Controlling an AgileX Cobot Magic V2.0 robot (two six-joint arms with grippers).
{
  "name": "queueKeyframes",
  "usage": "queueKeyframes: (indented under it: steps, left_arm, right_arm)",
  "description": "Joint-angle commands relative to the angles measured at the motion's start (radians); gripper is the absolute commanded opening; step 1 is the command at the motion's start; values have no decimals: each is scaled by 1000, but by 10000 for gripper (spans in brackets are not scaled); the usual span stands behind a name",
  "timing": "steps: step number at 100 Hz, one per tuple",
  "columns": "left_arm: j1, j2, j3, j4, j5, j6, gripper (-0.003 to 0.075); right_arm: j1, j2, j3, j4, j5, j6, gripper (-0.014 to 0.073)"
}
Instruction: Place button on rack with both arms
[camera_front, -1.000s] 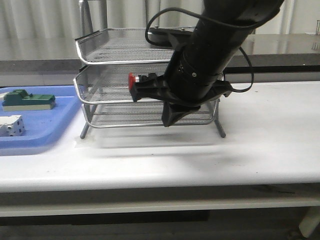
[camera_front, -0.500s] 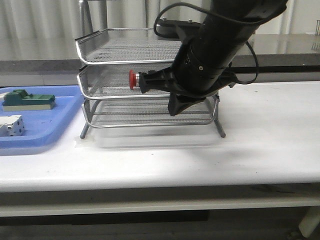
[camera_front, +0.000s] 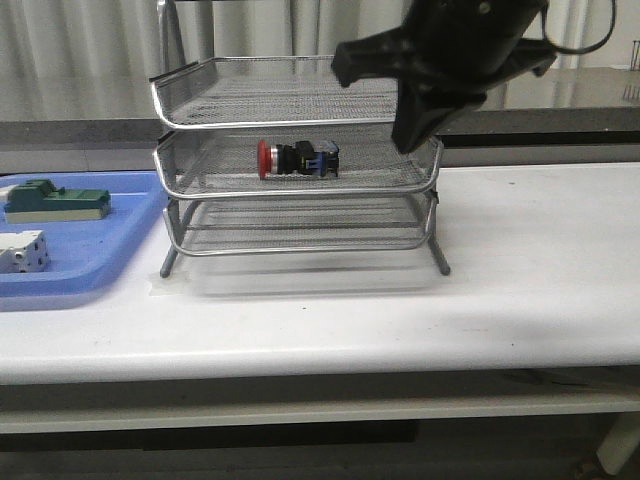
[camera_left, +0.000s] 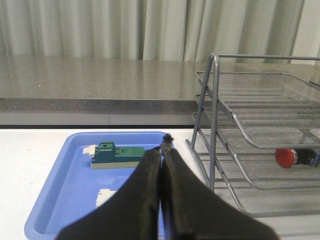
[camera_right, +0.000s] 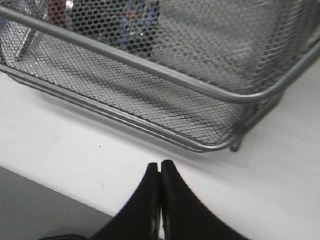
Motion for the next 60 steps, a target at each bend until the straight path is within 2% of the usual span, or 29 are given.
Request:
queueKeyframes:
  steps: [1,25,60]
  left_arm:
    - [4,6,-29,-5,-76,-10,-20]
    - [4,6,-29,-5,-76,-10,-20]
    - [4,6,-29,-5,-76,-10,-20]
  right_arm:
    - [-27,-98,-27,-35,-22,-11,-67]
    - [-125,-269,73,-49,-51,-11,-67]
    - [-291,-610,329,-54,-149,8,-67]
